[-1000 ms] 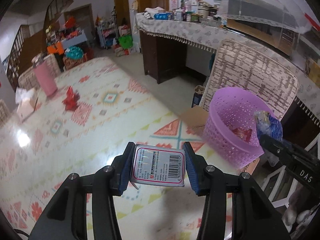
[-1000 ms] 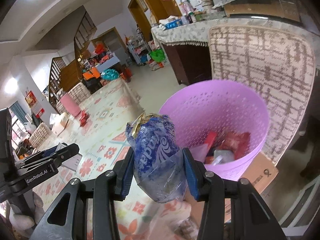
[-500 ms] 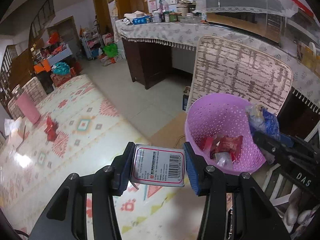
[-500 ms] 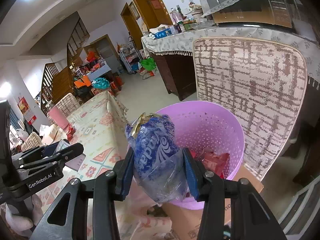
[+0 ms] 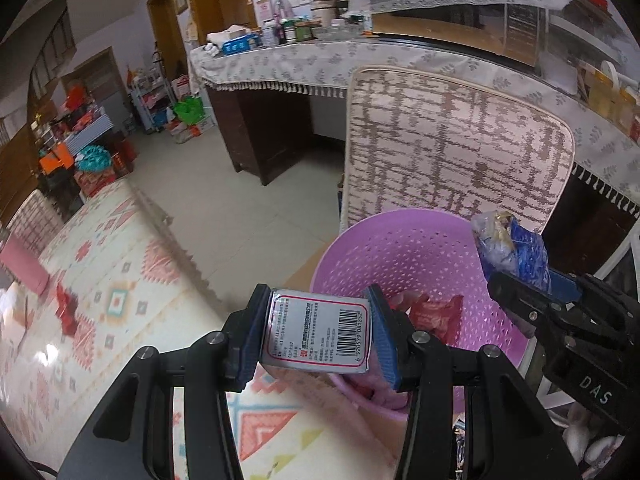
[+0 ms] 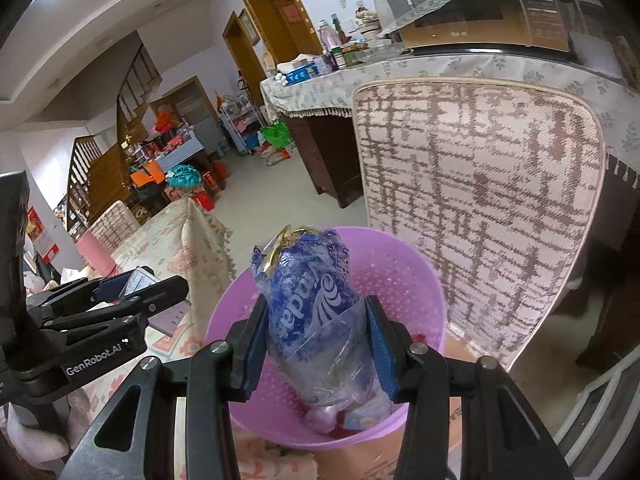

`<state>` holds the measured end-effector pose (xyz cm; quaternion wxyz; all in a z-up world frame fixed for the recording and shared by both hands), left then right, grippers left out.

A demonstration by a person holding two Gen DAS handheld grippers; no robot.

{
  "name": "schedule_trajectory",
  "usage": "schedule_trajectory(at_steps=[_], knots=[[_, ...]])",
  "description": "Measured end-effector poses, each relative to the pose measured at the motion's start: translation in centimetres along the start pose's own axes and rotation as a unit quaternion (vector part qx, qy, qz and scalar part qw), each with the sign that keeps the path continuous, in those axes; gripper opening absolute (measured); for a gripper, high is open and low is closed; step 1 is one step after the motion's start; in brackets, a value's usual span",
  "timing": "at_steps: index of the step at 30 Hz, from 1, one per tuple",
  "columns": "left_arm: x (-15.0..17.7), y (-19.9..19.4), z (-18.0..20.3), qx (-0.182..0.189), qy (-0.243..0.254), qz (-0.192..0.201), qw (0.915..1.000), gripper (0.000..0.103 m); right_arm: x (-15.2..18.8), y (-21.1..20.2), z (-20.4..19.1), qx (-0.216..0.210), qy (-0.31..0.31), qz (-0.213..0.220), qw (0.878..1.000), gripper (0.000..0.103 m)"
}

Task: Collect trash
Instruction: 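Carry the white box over the purple basket beside the right tool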

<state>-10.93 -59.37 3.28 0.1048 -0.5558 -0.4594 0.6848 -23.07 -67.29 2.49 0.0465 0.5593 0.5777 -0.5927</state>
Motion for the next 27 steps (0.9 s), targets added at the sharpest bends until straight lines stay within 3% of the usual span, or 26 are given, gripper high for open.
schedule_trajectory(at_steps=[17,27], knots=[[-1.2,4.9,0.8,0.055,-0.037,-0.036,0.9971,0.047,-0.5,2.6,2.1,0.014,0.025,-0.020,0.999,0.051],[-1.3,5.6,0.7,0.065,-0.045,-0.036,0.9962,0.047,-0.5,3.1,2.0,0.021,0.025,-0.023,0.999,0.051]])
Point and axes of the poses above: each gripper's, at about its wrist camera, not at the fingertips, and y roughly the way its jaws point, z to its right, x to its underside, the point moved 8 cm from there along y, roughly the way its jaws point, and after that the axes turned 6 degrees about x, right-handed, at the moved point
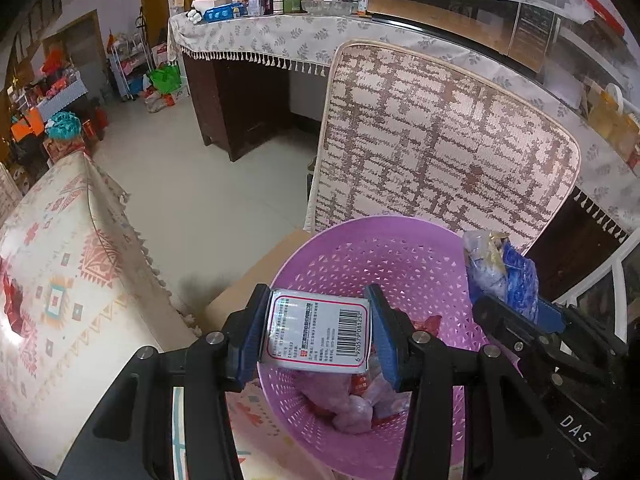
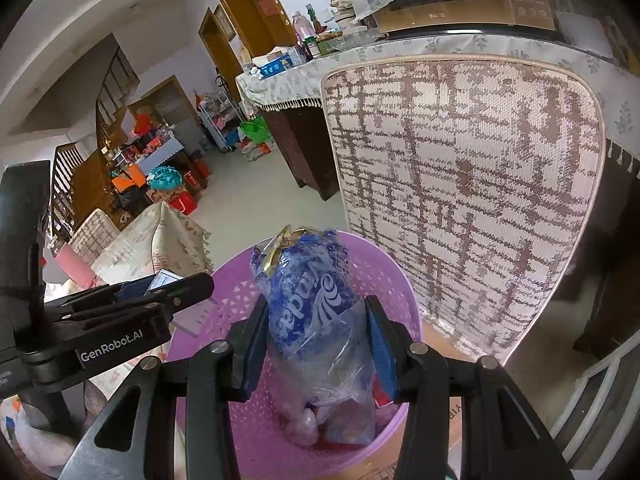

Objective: Collect trash

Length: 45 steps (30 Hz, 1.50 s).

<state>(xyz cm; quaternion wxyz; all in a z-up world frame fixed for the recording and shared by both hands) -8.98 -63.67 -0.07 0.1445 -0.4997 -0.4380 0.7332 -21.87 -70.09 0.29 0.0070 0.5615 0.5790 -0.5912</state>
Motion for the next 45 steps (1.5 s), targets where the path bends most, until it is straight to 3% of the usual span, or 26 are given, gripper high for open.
schedule_trajectory(at_steps=[24,27,29,31,36,45], knots=[[0.9,0.9,-1.1,0.009,-0.015,-0.007,0.9998,0.047,0.5,1.3,-0.4,0.004,-0.001,-0.011,1.000,0.052],[0.7,0.7,-1.0,0.015,-0.015,-0.003,0.9998,0.056,0.5,1.3,-0.3,0.004,0.002,-0.010,1.000,0.054],[0.5,0.4,-0.9,0.019,-0.013,0.004,0.9997,0.072,0.3,1.2,-0.3,0.001,0.008,-0.009,1.000,0.061],[0.3,-0.1,-0.9,0.020,-0.012,0.011,0.9997,0.076,0.1,0.9,-0.2,0.002,0.012,-0.005,1.000,0.063],[0.3,-1.4,-1.0,0.024,-0.009,0.017,0.9995,0.079,0.0,-0.1,-0.2,0.003,0.016,0.002,1.000,0.064],[2.1,-4.3,-1.5,-0.003,-0.004,0.025,0.9997,0.079,0.9,-2.4,-0.7,0.000,0.020,0.010,1.000,0.064]])
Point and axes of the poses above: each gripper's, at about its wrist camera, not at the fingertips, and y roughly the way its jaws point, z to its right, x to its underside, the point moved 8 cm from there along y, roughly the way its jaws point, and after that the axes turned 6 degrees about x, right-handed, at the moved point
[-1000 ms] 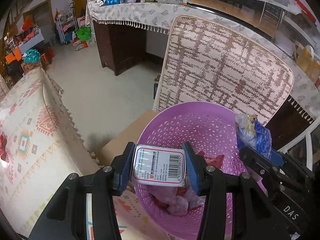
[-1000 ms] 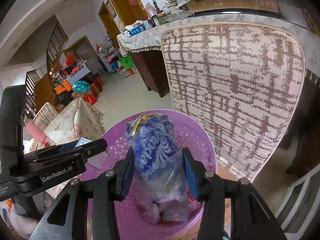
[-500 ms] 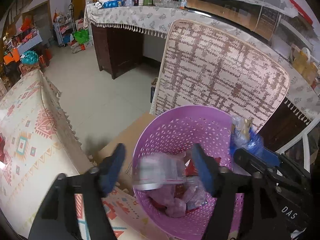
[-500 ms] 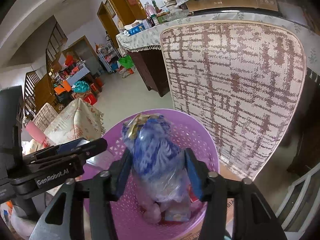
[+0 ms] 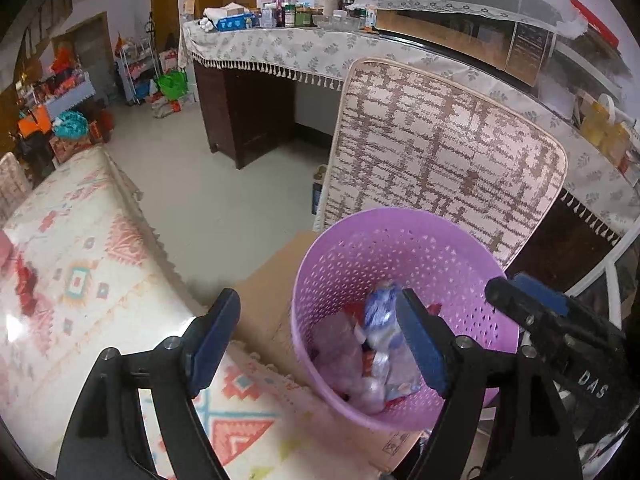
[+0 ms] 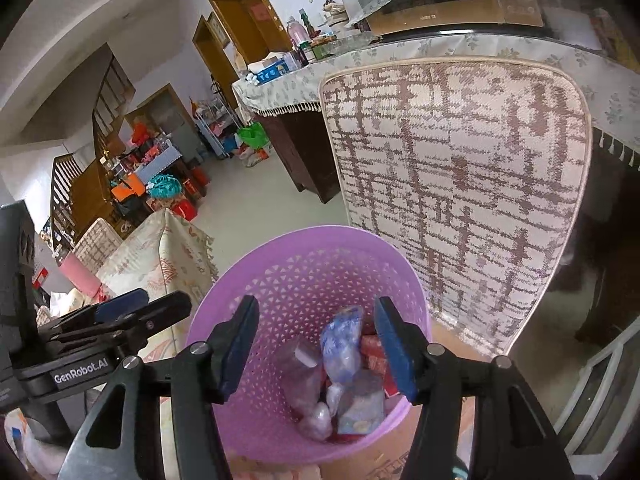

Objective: Collect trash

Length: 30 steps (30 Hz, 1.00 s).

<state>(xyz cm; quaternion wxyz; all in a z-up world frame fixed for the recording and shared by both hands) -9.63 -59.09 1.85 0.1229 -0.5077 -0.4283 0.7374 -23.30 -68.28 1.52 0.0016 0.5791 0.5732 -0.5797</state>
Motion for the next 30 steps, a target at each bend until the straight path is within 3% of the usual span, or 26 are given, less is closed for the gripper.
schedule_trajectory(at_steps=[16,30], knots=[[4.0,-6.7,0.0,0.009,-0.029,0.033,0.9990,0.079,3.0,-5.3,-1.6,-0.008,0.001,0.016,1.000,0.065],[7.5,-9.0,0.4,0.014,-0.050,0.042,0.9978,0.081,5.0,-8.5,-3.7,-0.007,-0.033,0.030,0.999,0.065]])
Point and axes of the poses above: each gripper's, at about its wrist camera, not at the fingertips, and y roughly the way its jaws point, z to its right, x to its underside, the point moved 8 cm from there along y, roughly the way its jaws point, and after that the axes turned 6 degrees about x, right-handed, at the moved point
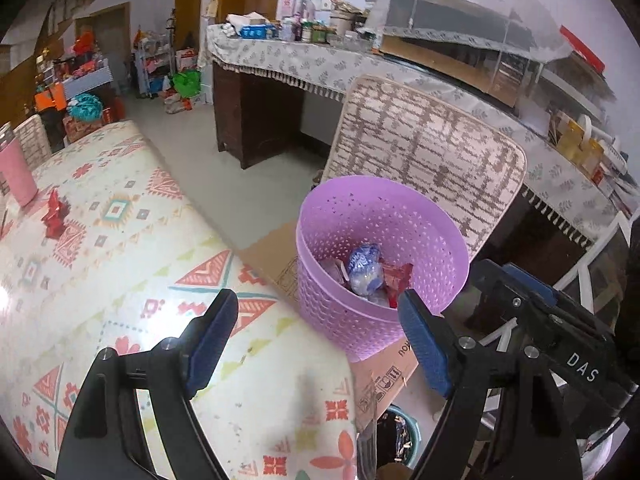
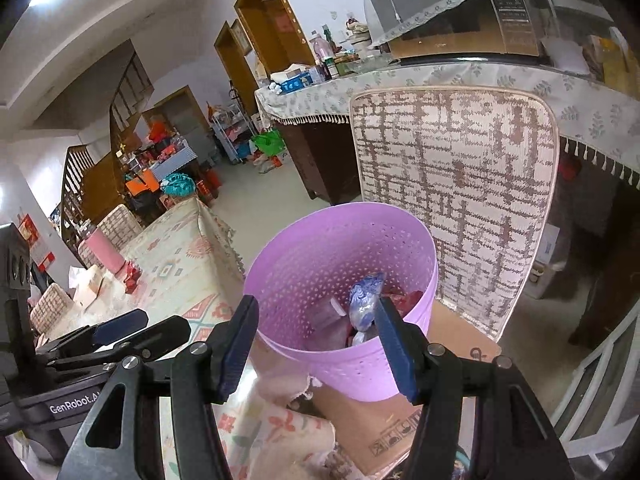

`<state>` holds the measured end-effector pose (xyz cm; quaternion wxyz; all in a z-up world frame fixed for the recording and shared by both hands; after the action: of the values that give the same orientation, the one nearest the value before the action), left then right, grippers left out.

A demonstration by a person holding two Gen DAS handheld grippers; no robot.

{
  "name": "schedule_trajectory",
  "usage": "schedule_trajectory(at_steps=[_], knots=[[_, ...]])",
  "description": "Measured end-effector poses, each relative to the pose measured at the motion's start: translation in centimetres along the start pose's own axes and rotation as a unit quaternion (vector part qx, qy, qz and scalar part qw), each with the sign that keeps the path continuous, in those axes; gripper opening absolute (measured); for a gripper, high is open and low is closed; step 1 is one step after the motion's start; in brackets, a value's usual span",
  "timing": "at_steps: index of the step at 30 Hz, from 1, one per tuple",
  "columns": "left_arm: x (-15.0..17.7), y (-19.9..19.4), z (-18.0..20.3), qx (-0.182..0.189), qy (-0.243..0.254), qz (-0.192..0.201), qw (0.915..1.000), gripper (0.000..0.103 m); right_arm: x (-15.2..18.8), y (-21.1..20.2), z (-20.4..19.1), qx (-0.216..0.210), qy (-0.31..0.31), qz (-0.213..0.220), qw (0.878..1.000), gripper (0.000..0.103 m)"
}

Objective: Collect trash

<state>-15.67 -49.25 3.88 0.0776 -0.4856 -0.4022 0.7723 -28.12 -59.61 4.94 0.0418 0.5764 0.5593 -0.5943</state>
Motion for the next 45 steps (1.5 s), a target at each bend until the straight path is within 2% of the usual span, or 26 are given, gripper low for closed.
schedule_trajectory(at_steps=[6,9,11,14,18,21,23,25,27,33,36,45], knots=[[0.0,-2.9,-0.8,-0.026,-0.010,0.042,0.9987,0.081,0.3,-1.3,-0.4,-0.006,0.000,0.007,1.000,0.068],[-0.1,-4.7,-0.9,-0.051,-0.002,0.076,0.9958,0.087,0.8,-1.9,-0.8,-0.007,-0.004,0.008,1.000,0.069],[-0.2,-6.4,-0.8,-0.071,0.003,0.112,0.9912,0.096,1.1,-2.1,-1.0,-0.007,-0.007,0.007,1.000,0.069],[-0.3,-8.5,-0.6,-0.082,0.002,0.150,0.9853,0.097,1.6,-2.4,-1.4,-0.006,-0.013,0.008,1.000,0.069],[0.2,-10.2,-0.2,-0.079,0.002,0.178,0.9809,0.097,2.0,-2.7,-1.6,0.001,-0.026,0.010,1.000,0.069],[0.8,-11.7,-0.1,-0.085,0.007,0.220,0.9718,0.098,2.4,-3.1,-1.7,0.008,-0.035,0.014,0.999,0.070],[1.0,-12.2,0.1,-0.099,0.018,0.233,0.9672,0.103,2.7,-3.2,-1.7,0.011,-0.039,0.014,0.999,0.071],[1.1,-12.2,0.2,-0.115,0.026,0.232,0.9654,0.103,2.9,-3.2,-1.6,0.013,-0.041,0.011,0.999,0.072],[1.3,-11.8,0.2,-0.124,0.026,0.219,0.9675,0.103,3.2,-3.3,-1.6,0.016,-0.043,0.009,0.999,0.072],[2.8,-9.2,-0.1,-0.098,0.006,0.164,0.9815,0.103,4.2,-3.9,-1.5,0.040,-0.071,0.016,0.997,0.073],[3.7,-8.2,-0.2,-0.093,-0.001,0.142,0.9855,0.103,4.6,-4.2,-1.5,0.051,-0.084,0.022,0.995,0.077],[5.9,-6.2,-0.2,-0.080,-0.017,0.093,0.9923,0.103,5.9,-4.4,-0.3,0.074,-0.092,0.015,0.993,0.079]])
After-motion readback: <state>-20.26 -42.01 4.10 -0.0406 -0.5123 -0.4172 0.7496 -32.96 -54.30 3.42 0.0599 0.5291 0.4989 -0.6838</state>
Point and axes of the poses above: each gripper's, at about its wrist camera, not at the fingertips, and y roughly the way its jaws point, z to its right, x to its underside, the point moved 8 cm from there along y, roughly the way its jaws point, and after that the axes turned 6 degrees about x, right-handed, at the moved point
